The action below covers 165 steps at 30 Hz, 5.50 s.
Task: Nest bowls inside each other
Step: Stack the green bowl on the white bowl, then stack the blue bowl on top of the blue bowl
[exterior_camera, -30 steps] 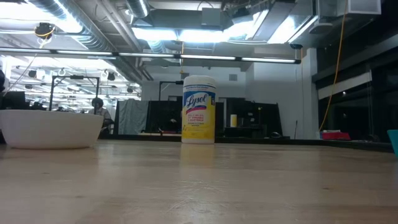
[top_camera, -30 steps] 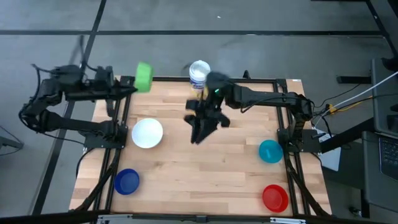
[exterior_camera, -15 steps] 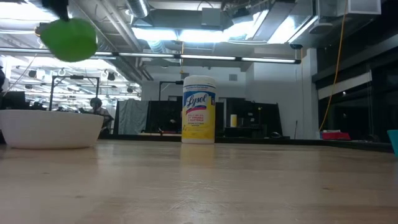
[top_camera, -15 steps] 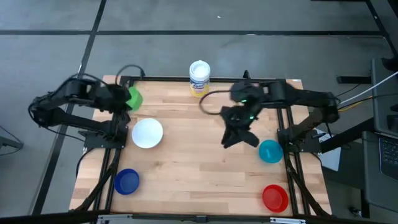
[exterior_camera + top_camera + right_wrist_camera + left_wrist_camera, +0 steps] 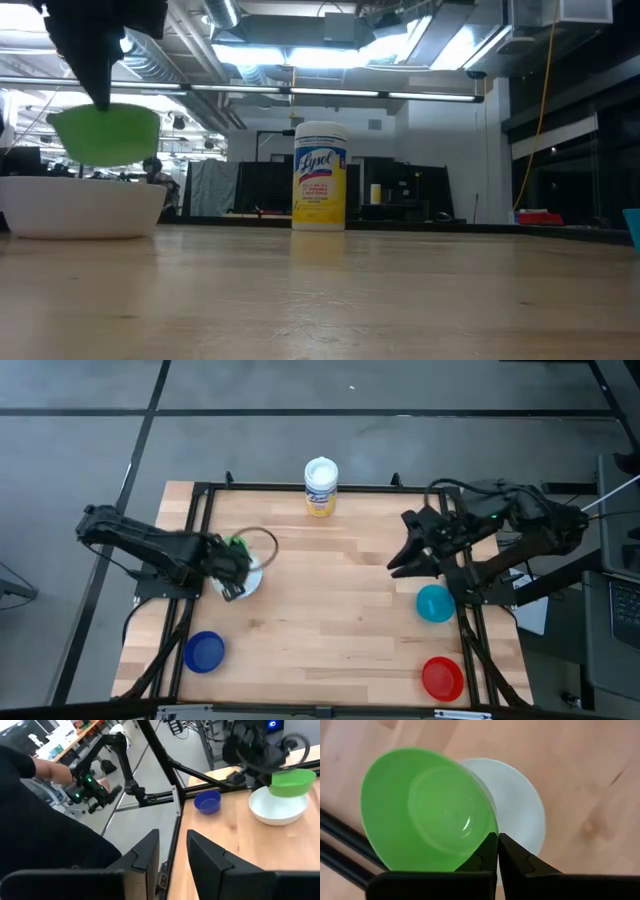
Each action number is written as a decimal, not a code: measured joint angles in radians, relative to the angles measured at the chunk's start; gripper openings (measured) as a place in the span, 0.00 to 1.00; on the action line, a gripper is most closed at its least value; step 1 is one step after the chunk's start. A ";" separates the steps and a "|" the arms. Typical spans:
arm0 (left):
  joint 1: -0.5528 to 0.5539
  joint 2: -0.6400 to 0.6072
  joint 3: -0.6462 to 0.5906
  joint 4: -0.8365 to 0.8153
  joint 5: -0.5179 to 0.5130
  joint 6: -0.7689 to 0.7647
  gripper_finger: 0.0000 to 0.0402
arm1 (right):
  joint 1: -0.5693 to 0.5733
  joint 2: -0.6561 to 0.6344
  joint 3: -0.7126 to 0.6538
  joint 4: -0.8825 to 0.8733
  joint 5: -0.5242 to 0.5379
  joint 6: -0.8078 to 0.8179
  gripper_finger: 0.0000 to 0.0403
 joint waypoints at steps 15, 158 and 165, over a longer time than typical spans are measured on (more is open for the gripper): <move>-0.162 0.181 -0.012 0.081 0.037 -0.243 0.00 | 0.130 -0.017 0.000 0.015 0.047 -0.003 0.23; 0.028 -0.425 -0.263 0.033 0.026 -0.702 0.01 | 0.303 -0.050 0.000 0.248 0.332 -0.161 0.31; 0.157 -0.393 -0.309 0.102 0.061 -0.566 0.00 | 0.303 -0.050 0.000 0.247 0.328 -0.157 0.31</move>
